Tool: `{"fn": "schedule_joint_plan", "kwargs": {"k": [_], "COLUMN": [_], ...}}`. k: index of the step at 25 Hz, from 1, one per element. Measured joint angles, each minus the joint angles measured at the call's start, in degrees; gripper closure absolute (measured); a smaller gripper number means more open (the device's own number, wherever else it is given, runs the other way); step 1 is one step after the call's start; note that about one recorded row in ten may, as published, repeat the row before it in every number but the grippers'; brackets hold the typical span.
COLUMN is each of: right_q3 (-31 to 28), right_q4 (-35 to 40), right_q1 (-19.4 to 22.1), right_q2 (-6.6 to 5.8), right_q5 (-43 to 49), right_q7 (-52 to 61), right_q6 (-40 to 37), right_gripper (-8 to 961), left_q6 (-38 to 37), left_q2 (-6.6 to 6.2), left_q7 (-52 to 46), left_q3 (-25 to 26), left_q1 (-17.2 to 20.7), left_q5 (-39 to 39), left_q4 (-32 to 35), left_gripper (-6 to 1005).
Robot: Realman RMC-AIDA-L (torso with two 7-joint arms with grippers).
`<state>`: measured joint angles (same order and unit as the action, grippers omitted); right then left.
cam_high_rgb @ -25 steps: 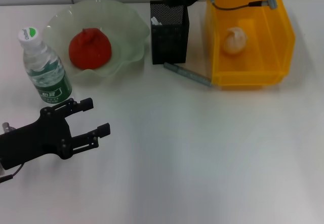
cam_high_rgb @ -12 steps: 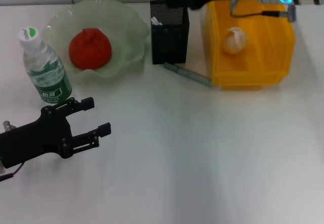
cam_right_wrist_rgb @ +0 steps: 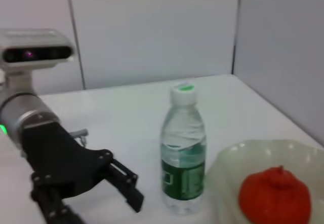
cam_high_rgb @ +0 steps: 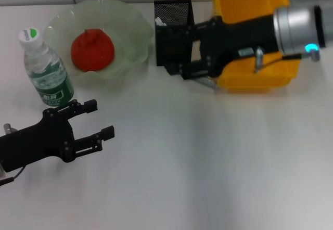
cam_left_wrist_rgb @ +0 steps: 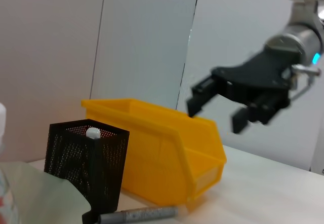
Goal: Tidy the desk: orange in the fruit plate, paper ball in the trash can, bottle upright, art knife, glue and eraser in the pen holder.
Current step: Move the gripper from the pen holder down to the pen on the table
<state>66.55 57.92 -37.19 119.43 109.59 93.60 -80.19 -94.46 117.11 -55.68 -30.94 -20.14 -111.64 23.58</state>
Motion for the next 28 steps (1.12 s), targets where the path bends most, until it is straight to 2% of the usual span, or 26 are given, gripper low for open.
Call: {"fn": "schedule_joint_plan", "kwargs": {"k": [2, 3, 8, 12, 18, 22, 24, 28], "right_q3": [0.2, 0.2, -1.0, -4.6, -8.6, -10.1, -10.2, -10.5], "right_q4": [-2.6, -2.6, -9.3, -16.4, -23.6, -25.2, -25.3, -26.7], "right_q1": [3.7, 3.7, 8.8, 11.3, 12.8, 15.0, 15.4, 16.0], "right_q2": [-0.09, -0.09, -0.3, -0.34, -0.34, -0.34, -0.34, -0.33], "right_q5": [-5.3, -5.3, -10.9, -11.2, -11.3, -11.3, -11.3, -11.3], "right_q7": [-6.7, -6.7, -18.2, -25.9, -33.6, -35.8, -35.9, -37.0], "right_q6": [-1.5, -1.5, -6.1, -7.3, -7.6, -8.2, -8.2, -8.2], "right_gripper": [324, 324, 324, 324, 324, 324, 324, 324], "left_q6": [0.0, 0.0, 0.0, -0.4, -2.1, -2.8, -2.7, -1.3], "left_q2": [0.02, 0.02, 0.09, 0.13, 0.28, 1.12, 1.23, 1.3], "left_q7": [0.0, 0.0, 0.0, -0.1, -0.1, 0.2, 0.4, 0.1], "left_q3": [0.0, 0.0, 0.0, 0.0, 0.0, -1.0, -1.3, -2.2], "left_q1": [-0.2, -0.2, -0.5, -1.1, -2.4, -5.4, -6.2, -10.6], "left_q5": [0.0, 0.0, 0.2, 0.2, 0.1, 0.1, 0.0, 0.0], "left_q4": [0.0, 0.0, 0.1, 0.1, 0.1, 0.8, 0.9, 1.1], "left_gripper": [198, 198, 198, 198, 198, 198, 197, 197]}}
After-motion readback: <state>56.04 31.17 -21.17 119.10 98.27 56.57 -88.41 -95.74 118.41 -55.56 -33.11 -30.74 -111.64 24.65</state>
